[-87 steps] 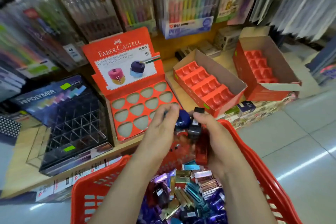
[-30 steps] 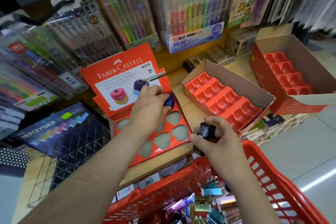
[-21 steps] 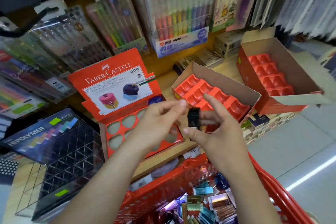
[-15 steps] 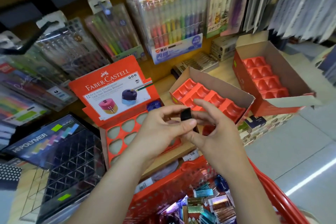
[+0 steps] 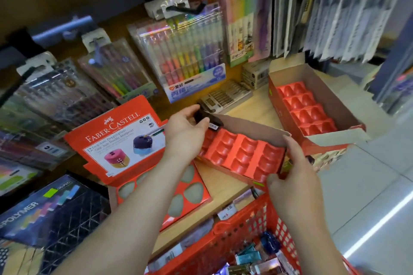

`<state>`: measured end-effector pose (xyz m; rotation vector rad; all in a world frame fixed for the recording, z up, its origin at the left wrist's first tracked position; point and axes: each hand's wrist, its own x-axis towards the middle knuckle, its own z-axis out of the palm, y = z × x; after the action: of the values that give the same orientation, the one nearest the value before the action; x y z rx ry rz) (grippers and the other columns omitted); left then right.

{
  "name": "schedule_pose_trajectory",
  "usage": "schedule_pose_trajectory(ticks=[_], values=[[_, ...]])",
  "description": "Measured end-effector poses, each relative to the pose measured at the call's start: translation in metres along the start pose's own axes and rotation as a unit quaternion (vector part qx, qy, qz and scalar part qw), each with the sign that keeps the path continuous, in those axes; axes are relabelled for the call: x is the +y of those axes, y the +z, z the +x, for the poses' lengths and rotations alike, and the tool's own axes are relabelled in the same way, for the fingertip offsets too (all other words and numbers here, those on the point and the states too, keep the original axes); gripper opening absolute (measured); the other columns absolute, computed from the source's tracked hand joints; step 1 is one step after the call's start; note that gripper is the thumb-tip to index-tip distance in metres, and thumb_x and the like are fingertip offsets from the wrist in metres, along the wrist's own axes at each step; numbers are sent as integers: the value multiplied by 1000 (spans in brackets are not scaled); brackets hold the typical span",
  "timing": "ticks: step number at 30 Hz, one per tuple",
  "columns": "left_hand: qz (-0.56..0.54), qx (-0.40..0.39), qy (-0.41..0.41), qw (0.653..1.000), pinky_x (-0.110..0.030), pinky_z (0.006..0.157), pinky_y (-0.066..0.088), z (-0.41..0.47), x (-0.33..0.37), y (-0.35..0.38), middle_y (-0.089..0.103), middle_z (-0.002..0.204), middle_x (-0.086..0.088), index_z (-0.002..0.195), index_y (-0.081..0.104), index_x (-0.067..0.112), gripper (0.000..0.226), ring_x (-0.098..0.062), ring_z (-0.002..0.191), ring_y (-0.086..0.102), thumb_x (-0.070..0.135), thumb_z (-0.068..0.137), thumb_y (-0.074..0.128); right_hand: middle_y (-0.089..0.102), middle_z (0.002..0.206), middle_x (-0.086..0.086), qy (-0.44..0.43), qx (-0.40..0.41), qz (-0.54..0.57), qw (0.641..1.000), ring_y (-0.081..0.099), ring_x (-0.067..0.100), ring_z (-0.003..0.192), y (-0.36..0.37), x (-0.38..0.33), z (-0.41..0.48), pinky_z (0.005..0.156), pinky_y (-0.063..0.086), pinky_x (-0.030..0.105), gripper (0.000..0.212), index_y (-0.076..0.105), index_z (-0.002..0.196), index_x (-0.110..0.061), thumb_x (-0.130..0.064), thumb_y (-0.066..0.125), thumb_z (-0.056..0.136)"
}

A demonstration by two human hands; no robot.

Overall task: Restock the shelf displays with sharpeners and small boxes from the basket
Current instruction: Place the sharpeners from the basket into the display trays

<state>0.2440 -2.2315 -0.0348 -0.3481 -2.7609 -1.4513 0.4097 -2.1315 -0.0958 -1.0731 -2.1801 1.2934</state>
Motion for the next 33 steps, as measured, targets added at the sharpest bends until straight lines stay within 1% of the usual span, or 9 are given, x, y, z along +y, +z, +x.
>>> schedule_pose_trajectory(ticks=[2, 6, 9, 13, 18, 22, 26, 29, 33], values=[[56, 14, 21, 998, -14, 75, 43, 5, -4, 6, 62, 91, 8, 117, 64, 19, 38, -9, 87, 63, 20, 81, 74, 57, 127, 0, -1, 2, 8, 1000, 59, 24, 101, -1, 3, 0, 74, 46, 33, 76, 33, 144, -39, -6, 63, 83], [125, 25, 27, 991, -11, 59, 41, 8, -18, 9, 62, 83, 8, 96, 63, 23, 26, -9, 73, 58, 30, 76, 78, 57, 129, -2, 4, 4, 32, 999, 56, 19, 104, -2, 7, 1, 78, 46, 34, 77, 34, 144, -39, -5, 65, 82], [136, 21, 38, 990, -24, 70, 46, 9, -22, 8, 61, 83, 10, 97, 66, 24, 26, -11, 79, 59, 34, 77, 78, 55, 131, -2, 3, 5, 46, 999, 46, 9, 101, -2, 8, 1, 78, 40, 29, 75, 37, 145, -38, -5, 66, 83], [162, 5, 60, 985, -25, 70, 44, 14, -21, 10, 67, 84, 8, 92, 74, 22, 18, -12, 82, 62, 36, 81, 73, 55, 133, -3, 3, 1, 62, 998, 45, 7, 105, -2, 9, 0, 80, 39, 28, 73, 38, 144, -39, -6, 66, 85], [246, -17, 93, 965, -24, 75, 37, 17, -23, 9, 66, 103, -1, 99, 76, 19, 18, -20, 96, 59, 28, 90, 63, 53, 124, -5, 5, 7, 70, 998, 48, 9, 103, 1, 8, 0, 80, 43, 29, 69, 38, 143, -40, -16, 68, 86], [264, -41, 116, 956, -26, 84, 40, 5, -16, 4, 63, 110, -2, 113, 70, 22, 24, -19, 102, 57, 27, 93, 58, 55, 118, -11, 6, 74, 159, 985, 54, 8, 102, -3, -3, -8, 84, 49, 36, 39, 52, 125, -39, -30, 62, 88], [52, -134, 82, 986, -28, 83, 50, -56, 3, -4, 70, 95, 11, 102, 71, 28, 15, -3, 88, 62, 31, 91, 61, 65, 97, -6, 90, 43, 416, 904, 60, 8, 82, -11, -24, -8, 69, 47, 31, 27, 64, 94, -28, -8, 49, 85], [-140, -280, -43, 949, -24, 74, 54, -110, 14, -5, 71, 92, 2, 104, 69, 28, 33, -5, 80, 66, 47, 77, 70, 64, 87, 3, 145, -8, 576, 805, 60, 16, 79, -17, -34, -5, 73, 48, 36, 29, 67, 90, -20, -1, 46, 82], [-255, -218, -93, 937, -34, 70, 58, -134, 14, -2, 71, 80, -8, 100, 64, 21, 36, -25, 72, 70, 27, 70, 82, 68, 75, 6, 174, -67, 613, 768, 64, 14, 64, -16, -43, -9, 58, 55, 25, 16, 67, 99, -8, 0, 54, 92]])
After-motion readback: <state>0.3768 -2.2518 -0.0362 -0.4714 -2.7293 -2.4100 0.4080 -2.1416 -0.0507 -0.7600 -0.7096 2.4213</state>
